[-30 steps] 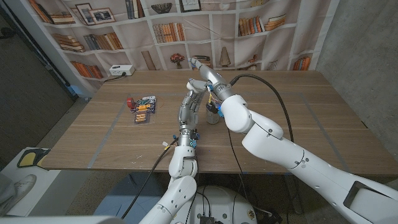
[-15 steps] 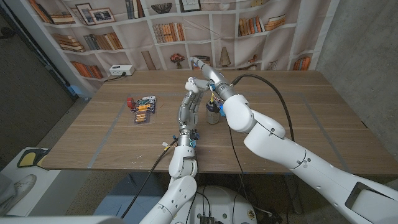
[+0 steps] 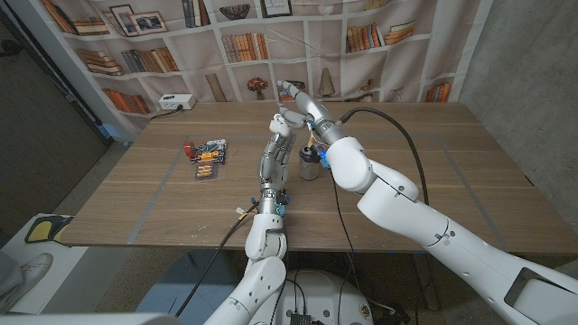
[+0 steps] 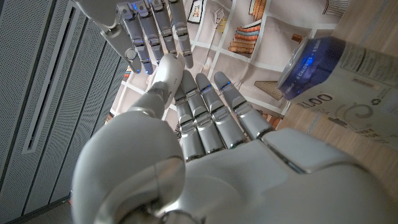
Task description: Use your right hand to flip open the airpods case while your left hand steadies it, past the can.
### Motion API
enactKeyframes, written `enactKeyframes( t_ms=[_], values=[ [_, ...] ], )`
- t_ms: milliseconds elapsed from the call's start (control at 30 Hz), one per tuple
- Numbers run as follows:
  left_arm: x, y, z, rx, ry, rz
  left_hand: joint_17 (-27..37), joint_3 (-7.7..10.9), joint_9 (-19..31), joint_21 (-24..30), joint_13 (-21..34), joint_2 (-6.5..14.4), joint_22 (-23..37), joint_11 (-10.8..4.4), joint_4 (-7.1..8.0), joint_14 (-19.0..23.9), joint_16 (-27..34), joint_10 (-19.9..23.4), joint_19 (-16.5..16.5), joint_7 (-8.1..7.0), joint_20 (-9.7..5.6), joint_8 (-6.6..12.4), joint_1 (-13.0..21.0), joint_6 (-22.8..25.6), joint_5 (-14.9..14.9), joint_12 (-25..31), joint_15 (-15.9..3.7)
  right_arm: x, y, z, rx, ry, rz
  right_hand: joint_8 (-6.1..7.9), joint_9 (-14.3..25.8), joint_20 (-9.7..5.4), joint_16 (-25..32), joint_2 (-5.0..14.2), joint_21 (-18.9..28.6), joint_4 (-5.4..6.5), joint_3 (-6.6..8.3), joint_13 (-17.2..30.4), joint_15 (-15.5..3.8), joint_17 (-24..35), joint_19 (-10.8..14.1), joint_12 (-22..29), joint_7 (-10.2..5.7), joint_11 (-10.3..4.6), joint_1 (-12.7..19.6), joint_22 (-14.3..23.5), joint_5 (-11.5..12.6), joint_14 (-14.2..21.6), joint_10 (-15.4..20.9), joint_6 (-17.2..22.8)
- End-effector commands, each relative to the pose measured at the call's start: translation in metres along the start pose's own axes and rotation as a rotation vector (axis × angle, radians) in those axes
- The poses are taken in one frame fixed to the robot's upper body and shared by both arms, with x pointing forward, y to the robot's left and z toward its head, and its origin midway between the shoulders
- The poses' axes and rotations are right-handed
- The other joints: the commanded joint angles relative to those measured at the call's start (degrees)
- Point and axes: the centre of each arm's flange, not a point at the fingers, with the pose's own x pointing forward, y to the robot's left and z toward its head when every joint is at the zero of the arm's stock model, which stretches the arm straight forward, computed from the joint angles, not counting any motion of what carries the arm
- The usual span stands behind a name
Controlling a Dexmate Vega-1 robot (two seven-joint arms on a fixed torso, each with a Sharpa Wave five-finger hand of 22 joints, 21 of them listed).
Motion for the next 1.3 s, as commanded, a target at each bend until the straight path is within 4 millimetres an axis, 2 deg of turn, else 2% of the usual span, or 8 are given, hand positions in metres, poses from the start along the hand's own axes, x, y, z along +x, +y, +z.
enactKeyframes(
  t_ms=[33, 367, 700, 867, 967, 1000, 1067, 1300],
  values=[
    [-0.001, 0.000, 0.006, 0.006, -0.021, -0.007, 0.2, 2.05, 3.7, 0.2, 0.3, 0.5, 0.3, -2.20, 1.33, 0.1, 0.1, 1.9, -0.1, -1.71, 0.27, 0.21, 0.1, 1.8, 0.3, 0.3, -0.25, -0.005, -0.010, -0.007, 0.075, -0.001, -0.026, -0.02, 0.3, 0.73, 0.4, -0.55, -0.1, 1.26, -1.22, 0.1, -0.68, 0.3, 0.2, 0.0, 0.52, 0.98, -3.2, 0.1, -0.3, -0.1, 0.0, 0.3],
    [0.002, -0.001, 0.011, 0.010, -0.035, -0.015, 0.1, 2.02, 3.7, 0.2, 0.5, 0.3, 0.3, -2.13, 1.37, 0.0, 0.0, 1.9, -0.2, -1.64, 0.26, 0.25, -0.1, 1.9, 0.3, 0.2, -0.16, -0.004, -0.016, -0.019, 0.161, 0.007, -0.013, 0.01, 0.3, 1.74, 0.3, -1.45, -0.1, 1.83, -4.34, 0.1, 0.04, 0.3, 0.2, -0.2, 1.86, 2.20, -9.8, 0.1, -0.1, 0.0, -0.1, 0.8],
    [0.001, 0.003, 0.009, 0.010, -0.035, -0.018, 0.1, 2.13, 3.8, 0.2, 0.7, 0.4, 0.3, -2.16, 1.30, -0.1, 0.0, 1.9, -0.2, -1.76, 0.29, 0.23, 0.0, 1.8, 0.3, 0.2, -0.30, -0.006, -0.015, -0.032, 0.248, 0.014, -0.017, 0.41, 0.3, 1.70, -0.1, -2.12, -0.2, 1.50, -6.19, -0.1, -0.35, -0.1, 0.1, -0.7, 2.21, 1.50, -13.4, 0.1, 0.3, 0.4, -1.0, 2.4],
    [0.002, 0.004, 0.009, 0.003, -0.047, -0.024, 0.2, 2.18, 3.8, 0.2, 0.8, 0.5, 0.3, -2.12, 1.28, -0.1, 0.0, 1.9, -0.2, -1.78, 0.29, 0.21, 0.0, 1.8, 0.3, 0.2, -0.31, -0.005, -0.011, -0.038, 0.302, 0.008, 0.023, 0.84, 0.3, 0.31, -0.5, -1.29, -0.4, 1.88, -7.44, -0.5, -1.12, -0.4, -0.7, -1.0, 2.57, 1.06, -17.3, 0.1, 0.7, 0.1, -1.4, 4.3],
    [0.003, 0.004, 0.008, -0.002, -0.051, -0.031, 0.2, 2.19, 3.8, 0.2, 0.9, 0.5, 0.3, -2.09, 1.28, -0.1, 0.0, 2.0, -0.2, -1.77, 0.30, 0.24, 0.0, 1.9, 0.3, 0.2, -0.28, -0.004, -0.010, -0.037, 0.294, 0.042, 0.011, 1.15, 0.3, 0.84, -0.8, -0.46, -0.4, 2.23, -8.06, -0.7, -1.25, -0.5, -1.3, -1.0, 2.38, 0.57, -20.3, 0.1, 1.0, -0.1, -1.3, 5.8],
    [0.004, 0.004, 0.008, -0.005, -0.055, -0.038, 0.2, 2.20, 3.8, 0.2, 0.9, 0.5, 0.3, -2.05, 1.27, -0.1, 0.0, 1.9, -0.3, -1.69, 0.29, 0.25, 0.0, 1.9, 0.3, 0.2, -0.30, -0.005, -0.010, -0.037, 0.306, 0.033, 0.011, 1.47, 0.3, 1.47, -0.6, 0.07, 0.1, 2.26, -8.21, -0.9, -1.60, -0.5, -0.3, -0.9, 2.52, 0.21, -22.5, 0.2, 1.2, 0.7, -0.8, 7.4],
    [0.004, 0.005, 0.008, -0.006, -0.061, -0.040, 0.2, 2.22, 3.8, 0.2, 1.0, 0.5, 0.3, -2.08, 1.25, -0.1, 0.0, 2.0, -0.2, -1.69, 0.30, 0.25, 0.0, 1.9, 0.3, 0.2, -0.33, -0.006, -0.010, -0.037, 0.314, 0.028, 0.017, 1.57, 0.3, 1.54, -0.5, 0.18, 0.2, 2.25, -8.21, -1.0, -1.61, -0.5, 0.3, -0.8, 2.78, 0.23, -23.9, 0.2, 1.3, 1.2, -0.3, 8.2],
    [0.003, 0.010, 0.008, 0.000, -0.040, -0.040, 0.2, 2.22, 3.8, 0.2, 1.1, 0.4, 0.4, -2.07, 1.26, -0.1, 0.0, 2.0, -0.3, -1.71, 0.28, 0.25, 0.0, 1.9, 0.3, 0.2, -0.29, -0.008, -0.011, -0.040, 0.326, 0.029, -0.011, 1.55, 0.2, 0.75, -1.4, 0.12, -0.7, 2.47, -9.02, -1.4, -1.82, -0.6, -3.3, -1.0, 3.57, 0.52, -29.8, 0.2, 1.9, -0.2, -0.1, 10.4]
  ],
)
